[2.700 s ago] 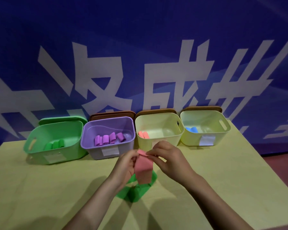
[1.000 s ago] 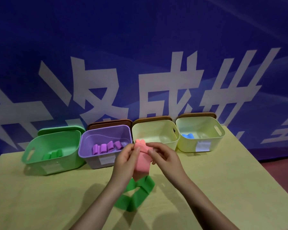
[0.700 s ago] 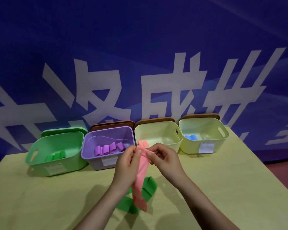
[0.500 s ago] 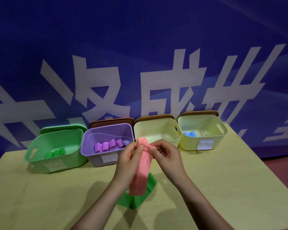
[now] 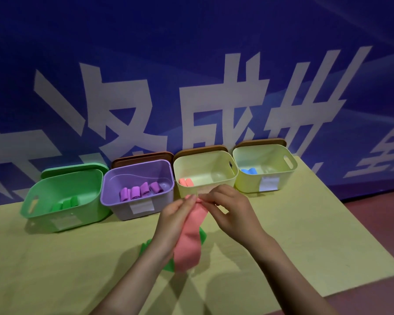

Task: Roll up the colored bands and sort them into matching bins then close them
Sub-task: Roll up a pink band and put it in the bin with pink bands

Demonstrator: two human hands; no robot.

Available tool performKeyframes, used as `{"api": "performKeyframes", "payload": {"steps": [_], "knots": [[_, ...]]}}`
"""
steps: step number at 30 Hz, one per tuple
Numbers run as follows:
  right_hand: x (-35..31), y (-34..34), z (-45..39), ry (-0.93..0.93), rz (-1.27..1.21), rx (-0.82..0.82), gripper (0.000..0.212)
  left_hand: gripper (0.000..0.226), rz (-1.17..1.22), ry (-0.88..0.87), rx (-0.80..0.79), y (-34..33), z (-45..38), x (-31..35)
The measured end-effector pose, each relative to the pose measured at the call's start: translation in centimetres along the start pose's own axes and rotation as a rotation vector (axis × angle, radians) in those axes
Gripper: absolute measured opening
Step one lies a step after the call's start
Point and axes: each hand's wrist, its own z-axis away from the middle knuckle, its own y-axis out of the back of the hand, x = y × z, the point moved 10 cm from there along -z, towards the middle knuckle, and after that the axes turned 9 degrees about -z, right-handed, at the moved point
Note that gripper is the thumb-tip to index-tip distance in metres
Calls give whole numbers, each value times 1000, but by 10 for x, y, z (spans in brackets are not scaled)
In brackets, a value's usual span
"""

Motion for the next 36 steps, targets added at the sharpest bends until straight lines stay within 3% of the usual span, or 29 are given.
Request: {"api": "performKeyframes", "payload": {"steps": [6, 12, 17, 25, 29, 32, 36], "knots": [[20, -2, 11, -333, -401, -81, 28, 21, 26, -10, -38, -12, -1, 1], [41, -5, 18, -604, -640, 95, 24, 18, -73, -126, -84, -18, -7, 11], [48, -10, 10, -587, -564, 80, 23, 23, -222, -225, -75, -14, -13, 22], [52, -36, -7, -585, -636, 25, 18, 23, -194, -188, 29, 13, -21, 26], [48, -45, -9, -572, -647, 19, 9, 22, -380, -323, 126, 28, -24, 27], [40, -39, -9, -481, -504, 35, 12, 48, -467, -460, 170, 29, -18, 31], [34, -34, -3, -478, -514, 88, 13, 46, -375, -451, 183, 29, -17, 30]]}}
